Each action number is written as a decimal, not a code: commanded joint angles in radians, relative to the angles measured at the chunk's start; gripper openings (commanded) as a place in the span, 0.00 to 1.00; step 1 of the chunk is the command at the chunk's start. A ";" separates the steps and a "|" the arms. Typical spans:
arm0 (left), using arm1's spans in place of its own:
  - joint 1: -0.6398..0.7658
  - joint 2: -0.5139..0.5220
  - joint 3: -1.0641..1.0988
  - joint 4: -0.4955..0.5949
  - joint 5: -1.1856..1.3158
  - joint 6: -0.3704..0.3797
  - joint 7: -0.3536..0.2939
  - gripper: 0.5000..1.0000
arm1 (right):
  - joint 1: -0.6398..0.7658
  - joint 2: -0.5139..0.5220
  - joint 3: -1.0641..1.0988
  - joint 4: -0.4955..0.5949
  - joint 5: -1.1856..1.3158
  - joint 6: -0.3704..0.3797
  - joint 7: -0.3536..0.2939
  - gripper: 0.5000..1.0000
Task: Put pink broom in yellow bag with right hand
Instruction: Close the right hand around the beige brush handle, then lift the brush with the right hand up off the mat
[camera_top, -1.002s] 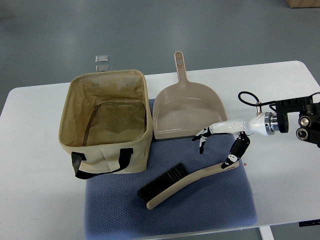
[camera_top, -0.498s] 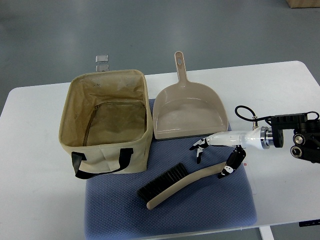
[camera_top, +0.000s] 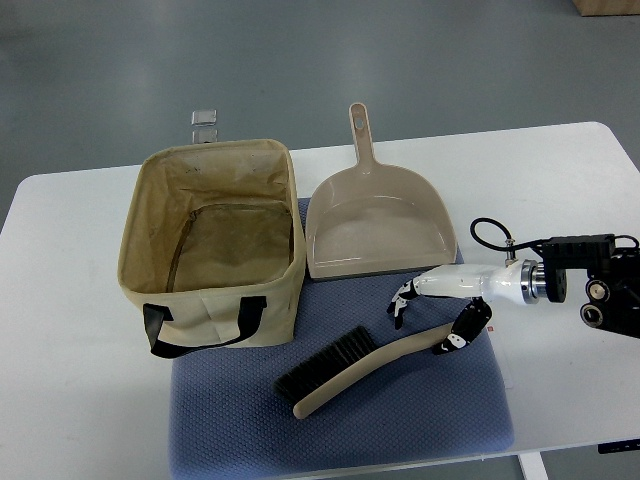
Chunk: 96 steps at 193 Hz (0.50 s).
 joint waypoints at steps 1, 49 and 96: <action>0.000 0.000 0.000 0.000 0.000 0.000 0.000 1.00 | 0.000 0.000 0.000 0.000 -0.004 0.002 0.001 0.52; 0.000 0.000 0.000 0.000 0.000 0.000 -0.001 1.00 | -0.005 -0.001 0.000 0.000 -0.031 0.002 0.004 0.30; 0.000 0.000 0.000 0.000 0.000 0.000 -0.001 1.00 | -0.012 -0.003 0.000 0.002 -0.050 -0.001 0.010 0.03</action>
